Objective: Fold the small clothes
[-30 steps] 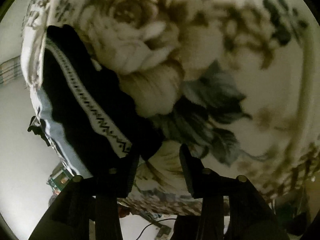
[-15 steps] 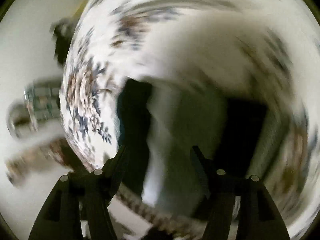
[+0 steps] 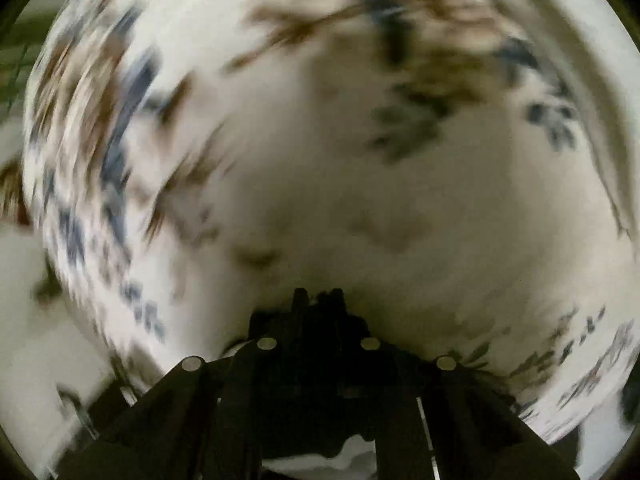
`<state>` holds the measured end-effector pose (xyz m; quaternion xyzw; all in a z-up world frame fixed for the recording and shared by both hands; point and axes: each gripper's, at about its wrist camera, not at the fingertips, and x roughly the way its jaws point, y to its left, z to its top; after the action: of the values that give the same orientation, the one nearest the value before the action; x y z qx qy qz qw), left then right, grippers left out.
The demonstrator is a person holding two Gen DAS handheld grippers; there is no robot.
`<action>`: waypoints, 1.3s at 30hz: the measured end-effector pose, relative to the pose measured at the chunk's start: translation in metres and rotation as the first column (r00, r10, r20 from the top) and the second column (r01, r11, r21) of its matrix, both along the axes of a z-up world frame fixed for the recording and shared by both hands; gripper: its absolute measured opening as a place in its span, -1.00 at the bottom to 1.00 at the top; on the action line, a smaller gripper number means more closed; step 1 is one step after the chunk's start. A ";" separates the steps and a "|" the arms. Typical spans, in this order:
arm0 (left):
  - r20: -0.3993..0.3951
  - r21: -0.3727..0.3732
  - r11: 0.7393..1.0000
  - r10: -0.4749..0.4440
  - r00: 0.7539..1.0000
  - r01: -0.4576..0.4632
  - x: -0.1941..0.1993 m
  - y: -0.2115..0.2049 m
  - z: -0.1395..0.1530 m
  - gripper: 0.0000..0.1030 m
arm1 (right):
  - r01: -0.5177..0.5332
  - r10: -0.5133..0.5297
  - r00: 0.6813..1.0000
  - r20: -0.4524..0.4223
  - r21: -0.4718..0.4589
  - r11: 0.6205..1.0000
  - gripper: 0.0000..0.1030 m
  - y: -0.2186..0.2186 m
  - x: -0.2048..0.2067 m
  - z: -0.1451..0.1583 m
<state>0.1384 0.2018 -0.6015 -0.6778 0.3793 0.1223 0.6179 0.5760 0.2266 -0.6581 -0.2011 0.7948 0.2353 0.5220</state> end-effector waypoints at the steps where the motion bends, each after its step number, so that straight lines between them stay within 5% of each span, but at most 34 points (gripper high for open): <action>1: -0.003 -0.004 1.000 -0.002 1.000 0.002 0.000 0.000 -0.001 -0.88 | 0.034 -0.034 0.999 -0.016 0.003 0.999 -0.84 -0.002 0.004 -0.003; 5: -0.001 -0.037 0.999 -0.009 1.000 0.009 -0.001 0.005 0.000 -0.86 | 0.107 -0.103 0.991 -0.089 0.040 0.993 -0.81 -0.014 0.015 -0.008; 7: -0.016 -0.037 0.998 -0.047 0.999 0.046 0.001 0.010 0.006 -0.80 | 0.140 -0.127 0.985 -0.116 0.110 0.984 -0.44 -0.025 0.020 0.008; 8: -0.031 -0.015 0.997 -0.073 0.997 0.073 0.003 0.013 0.013 -0.69 | 0.170 -0.154 0.982 -0.109 0.152 0.974 -0.22 -0.034 0.023 0.019; 10: -0.043 0.071 0.988 -0.133 0.990 0.136 0.008 0.022 0.032 -0.14 | 0.239 -0.230 0.971 -0.064 0.263 0.935 0.40 -0.070 0.027 0.051; 11: -0.049 0.114 0.980 -0.159 0.986 0.164 0.012 0.026 0.041 0.27 | 0.259 -0.256 0.966 -0.048 0.289 0.922 0.49 -0.086 0.026 0.061; 12: -0.051 0.157 0.969 -0.183 0.982 0.188 0.016 0.030 0.051 0.35 | 0.283 -0.288 0.957 -0.032 0.308 0.908 0.56 -0.105 0.024 0.070; 18: -0.032 0.308 0.862 -0.413 0.910 0.402 0.087 0.043 0.074 0.37 | 0.527 -0.546 0.835 -0.060 0.368 0.766 0.66 -0.253 -0.037 0.085; 22: 0.003 0.285 0.811 -0.535 0.845 0.512 0.132 0.038 0.057 0.37 | 0.668 -0.675 0.726 -0.135 0.372 0.645 0.67 -0.340 -0.099 0.042; 24: -0.017 0.267 0.763 -0.608 0.794 0.589 0.155 0.030 0.042 0.37 | 0.717 -0.713 0.681 -0.165 0.347 0.605 0.67 -0.373 -0.121 0.017; 26: -0.066 0.276 0.728 -0.637 0.768 0.627 0.167 0.023 0.037 0.37 | 0.749 -0.743 0.646 -0.176 0.330 0.574 0.67 -0.391 -0.134 -0.002; 28: -0.097 0.307 0.690 -0.662 0.743 0.655 0.176 0.018 0.038 0.37 | 0.764 -0.767 0.613 -0.189 0.387 0.516 0.67 -0.401 -0.136 -0.008; 32: -0.138 0.377 0.640 -0.676 0.724 0.670 0.193 0.012 0.054 0.37 | 0.708 -0.786 0.612 -0.083 0.499 0.499 0.67 -0.400 -0.116 0.008; 35: -0.146 0.397 0.624 -0.681 0.718 0.672 0.214 0.008 0.057 0.37 | 0.613 -0.739 0.672 0.038 0.531 0.585 0.52 -0.380 -0.094 0.019; 36: -0.152 0.407 0.615 -0.683 0.714 0.675 0.223 0.005 0.056 0.37 | 0.586 -0.719 0.692 0.072 0.525 0.617 0.01 -0.372 -0.091 0.018; 37: -0.163 0.415 0.607 -0.683 0.712 0.678 0.233 0.005 0.052 0.37 | 0.557 -0.687 0.717 0.114 0.499 0.664 -0.79 -0.360 -0.084 0.018; 39: -0.168 0.407 0.601 -0.691 0.703 0.688 0.251 0.001 0.046 0.37 | 0.540 -0.678 0.716 0.168 0.483 0.690 -0.94 -0.358 -0.073 0.023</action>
<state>0.3889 0.2024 -0.5554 -0.3209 0.5710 -0.0452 0.7543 0.5032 -0.1319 -0.6355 0.1528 0.6496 0.1651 0.7263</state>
